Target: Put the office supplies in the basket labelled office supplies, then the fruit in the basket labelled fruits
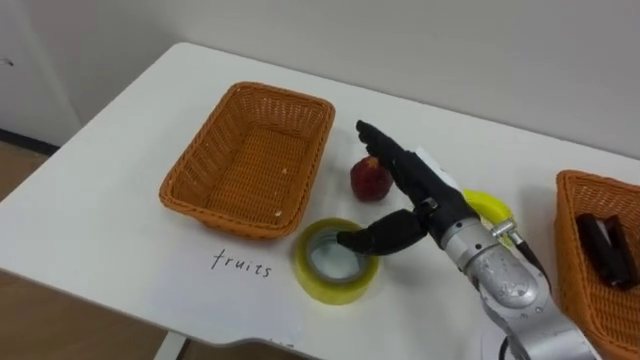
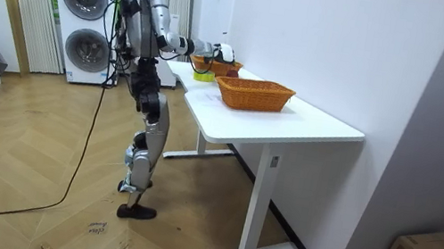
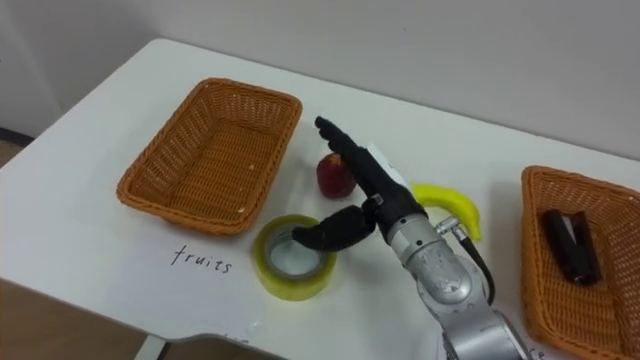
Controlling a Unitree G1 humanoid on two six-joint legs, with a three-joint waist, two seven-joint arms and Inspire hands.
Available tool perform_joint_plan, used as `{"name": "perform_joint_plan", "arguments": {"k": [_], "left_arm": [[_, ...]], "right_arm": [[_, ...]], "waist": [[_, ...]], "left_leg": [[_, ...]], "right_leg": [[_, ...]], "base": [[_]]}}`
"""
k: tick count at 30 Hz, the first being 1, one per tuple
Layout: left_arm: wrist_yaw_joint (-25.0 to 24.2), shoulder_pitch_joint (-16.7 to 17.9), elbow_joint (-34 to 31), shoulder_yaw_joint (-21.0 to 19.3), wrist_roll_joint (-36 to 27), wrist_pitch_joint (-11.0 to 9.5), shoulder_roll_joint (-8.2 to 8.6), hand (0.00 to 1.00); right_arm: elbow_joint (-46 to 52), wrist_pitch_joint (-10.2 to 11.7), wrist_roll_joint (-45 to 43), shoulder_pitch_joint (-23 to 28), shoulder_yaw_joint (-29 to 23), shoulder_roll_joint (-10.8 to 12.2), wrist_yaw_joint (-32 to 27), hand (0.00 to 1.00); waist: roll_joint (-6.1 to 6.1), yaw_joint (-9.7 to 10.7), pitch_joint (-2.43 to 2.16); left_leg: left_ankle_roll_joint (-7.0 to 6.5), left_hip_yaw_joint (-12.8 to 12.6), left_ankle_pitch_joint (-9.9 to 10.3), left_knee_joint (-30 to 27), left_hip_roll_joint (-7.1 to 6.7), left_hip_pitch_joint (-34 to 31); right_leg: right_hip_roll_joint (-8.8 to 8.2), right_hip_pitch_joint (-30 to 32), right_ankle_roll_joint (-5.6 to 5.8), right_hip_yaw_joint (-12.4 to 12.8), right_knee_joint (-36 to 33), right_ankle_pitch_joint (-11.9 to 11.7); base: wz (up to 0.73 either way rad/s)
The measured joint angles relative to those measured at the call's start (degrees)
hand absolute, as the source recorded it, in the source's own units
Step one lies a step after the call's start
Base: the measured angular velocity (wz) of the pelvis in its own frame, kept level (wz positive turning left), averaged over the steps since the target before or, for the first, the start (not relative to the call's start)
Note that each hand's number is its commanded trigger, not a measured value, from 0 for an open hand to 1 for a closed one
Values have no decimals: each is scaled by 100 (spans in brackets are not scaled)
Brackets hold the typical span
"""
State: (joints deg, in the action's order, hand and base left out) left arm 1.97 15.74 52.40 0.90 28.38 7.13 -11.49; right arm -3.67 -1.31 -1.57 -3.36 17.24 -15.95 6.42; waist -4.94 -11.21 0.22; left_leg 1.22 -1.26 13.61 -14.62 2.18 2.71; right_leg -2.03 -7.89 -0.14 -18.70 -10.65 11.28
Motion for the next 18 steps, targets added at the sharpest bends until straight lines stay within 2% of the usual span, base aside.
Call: {"name": "perform_joint_plan", "arguments": {"k": [11, 18], "left_arm": [[-2, 26, 46, 3, -17, 126, -1, 0], [-2, 6, 43, 2, -14, 165, -20, 0]], "right_arm": [[-445, 283, 1, -36, 175, 9, -329, 0], [-616, 318, -44, -152, 314, 26, -482, 0]], "waist": [[-22, -17, 8], [-55, -18, 6]], "left_leg": [[-8, 67, -37, -13, -46, 2], [-38, 87, -50, 17, -102, 43]], "right_leg": [[-39, -66, 15, -115, 26, 13], [-86, -131, 52, -148, 75, 21]], "base": [[3], [3]]}}
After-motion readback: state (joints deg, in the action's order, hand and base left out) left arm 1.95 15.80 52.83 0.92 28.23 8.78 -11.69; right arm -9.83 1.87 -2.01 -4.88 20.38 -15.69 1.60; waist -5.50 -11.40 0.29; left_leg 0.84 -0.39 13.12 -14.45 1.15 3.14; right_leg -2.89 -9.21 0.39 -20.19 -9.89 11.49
